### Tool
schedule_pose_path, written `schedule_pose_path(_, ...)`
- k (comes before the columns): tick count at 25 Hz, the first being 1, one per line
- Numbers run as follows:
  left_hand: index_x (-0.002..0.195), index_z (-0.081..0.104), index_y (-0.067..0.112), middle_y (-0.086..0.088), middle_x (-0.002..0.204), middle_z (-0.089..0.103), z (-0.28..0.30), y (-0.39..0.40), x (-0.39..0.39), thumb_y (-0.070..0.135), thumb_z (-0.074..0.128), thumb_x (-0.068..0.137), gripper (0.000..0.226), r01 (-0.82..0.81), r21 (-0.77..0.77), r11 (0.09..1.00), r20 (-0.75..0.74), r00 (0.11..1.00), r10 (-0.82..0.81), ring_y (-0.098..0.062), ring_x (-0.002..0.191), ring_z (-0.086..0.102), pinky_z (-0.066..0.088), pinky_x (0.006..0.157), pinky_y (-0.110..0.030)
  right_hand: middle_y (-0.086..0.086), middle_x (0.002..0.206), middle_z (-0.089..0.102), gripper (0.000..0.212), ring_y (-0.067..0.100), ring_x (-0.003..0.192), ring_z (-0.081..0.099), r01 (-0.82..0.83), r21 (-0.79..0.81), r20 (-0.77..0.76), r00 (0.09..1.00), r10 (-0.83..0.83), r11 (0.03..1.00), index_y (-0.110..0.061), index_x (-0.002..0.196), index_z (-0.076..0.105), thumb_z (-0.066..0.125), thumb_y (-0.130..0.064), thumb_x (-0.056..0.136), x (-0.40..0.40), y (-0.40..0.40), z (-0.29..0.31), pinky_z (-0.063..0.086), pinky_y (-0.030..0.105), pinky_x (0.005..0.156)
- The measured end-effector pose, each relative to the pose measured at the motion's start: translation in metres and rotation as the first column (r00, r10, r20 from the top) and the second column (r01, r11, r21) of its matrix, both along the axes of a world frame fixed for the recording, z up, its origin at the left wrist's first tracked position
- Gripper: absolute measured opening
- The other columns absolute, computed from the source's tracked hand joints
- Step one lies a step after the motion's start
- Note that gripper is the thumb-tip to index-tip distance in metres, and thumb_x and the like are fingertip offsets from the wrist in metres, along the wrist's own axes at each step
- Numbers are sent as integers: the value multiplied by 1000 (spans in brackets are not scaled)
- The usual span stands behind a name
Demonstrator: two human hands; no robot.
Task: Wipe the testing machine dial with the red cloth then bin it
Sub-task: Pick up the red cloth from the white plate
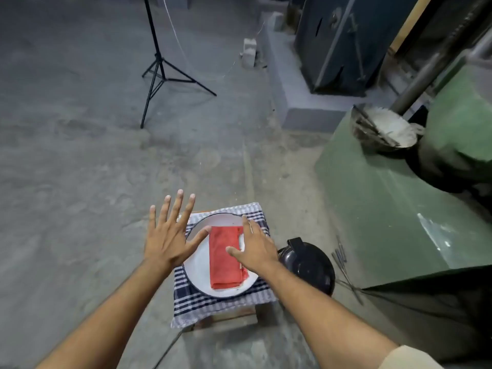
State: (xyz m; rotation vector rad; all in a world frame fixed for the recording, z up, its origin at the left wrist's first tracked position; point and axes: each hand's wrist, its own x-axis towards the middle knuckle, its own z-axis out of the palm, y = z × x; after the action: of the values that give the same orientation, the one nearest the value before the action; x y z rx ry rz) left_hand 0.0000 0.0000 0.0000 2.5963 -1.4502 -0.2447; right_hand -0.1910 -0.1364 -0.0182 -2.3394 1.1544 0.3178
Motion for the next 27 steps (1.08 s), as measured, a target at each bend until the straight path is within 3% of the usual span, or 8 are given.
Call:
schedule_pose_path(5, 169, -11, 39, 10, 180, -13, -38, 10, 14, 93, 9, 83, 104, -49, 25, 998, -21, 999, 49, -26, 171, 2, -1, 137, -56, 18, 170, 32, 131, 39, 153, 40, 394, 357, -65, 915, -399, 847, -13, 170, -6, 79, -64, 85, 47, 6, -51, 41, 51, 121)
schedule_pose_path(10, 171, -9, 42, 9, 182, -13, -49, 13, 26, 94, 6, 82, 104, -71, 52, 996, -48, 996, 73, -25, 171, -2, -4, 137, -54, 17, 173, 24, 148, 34, 158, 29, 581, 200, -177, 813, -555, 788, -5, 168, -5, 95, -55, 70, 87, 26, -82, 37, 54, 120)
schedule_pose_path(13, 173, -5, 42, 8, 183, -12, -52, 10, 28, 94, 4, 81, 106, -113, 70, 991, -114, 986, 120, -23, 171, -4, -5, 137, -53, 18, 156, 51, 134, 35, 144, 50, 648, 151, -171, 761, -625, 747, -3, 164, 11, 97, -44, 70, 92, 36, -94, 41, 47, 116)
schedule_pose_path(16, 174, 0, 40, 7, 183, -10, -52, 8, 27, 94, 3, 79, 109, -112, 120, 986, -148, 980, 130, -24, 171, -3, -4, 137, -53, 12, 127, 73, 100, 35, 117, 70, 739, 427, -111, 615, -781, 521, -8, 147, 45, 101, -30, 67, 82, 31, -99, 52, 41, 103)
schedule_pose_path(18, 175, 6, 37, 6, 184, -8, -49, 6, 25, 93, 4, 80, 110, -116, 154, 981, -161, 977, 141, -24, 171, -3, -4, 138, -53, 13, 113, 77, 80, 35, 104, 74, 691, 676, -99, 430, -898, 256, -6, 132, 63, 102, -17, 63, 73, 26, -92, 61, 45, 96)
schedule_pose_path(21, 174, 23, 30, 3, 185, -1, -35, -6, 28, 87, 14, 87, 104, -166, 144, 976, -202, 960, 193, -24, 171, 0, -3, 138, -51, 22, 122, 77, 72, 42, 116, 73, 421, 906, -167, 258, -952, -45, -4, 135, 64, 95, -3, 70, 57, 15, -74, 58, 62, 102)
schedule_pose_path(25, 165, 45, 27, -1, 184, 11, -12, -31, 32, 83, 18, 88, 99, -182, 97, 978, -177, 964, 197, -24, 171, 7, 0, 137, -51, 17, 129, 76, 67, 36, 121, 72, 65, 983, -181, 148, -972, -173, -6, 136, 70, 94, -16, 74, 29, -1, -66, 48, 54, 116)
schedule_pose_path(27, 158, 54, 29, -2, 183, 17, -3, -42, 30, 83, 19, 89, 95, -159, 70, 985, -159, 973, 168, -24, 170, 9, 0, 137, -50, 8, 113, 80, 64, 27, 99, 79, -78, 984, -145, 169, -975, -160, -18, 119, 82, 99, -48, 65, 19, -3, -62, 55, 46, 99)
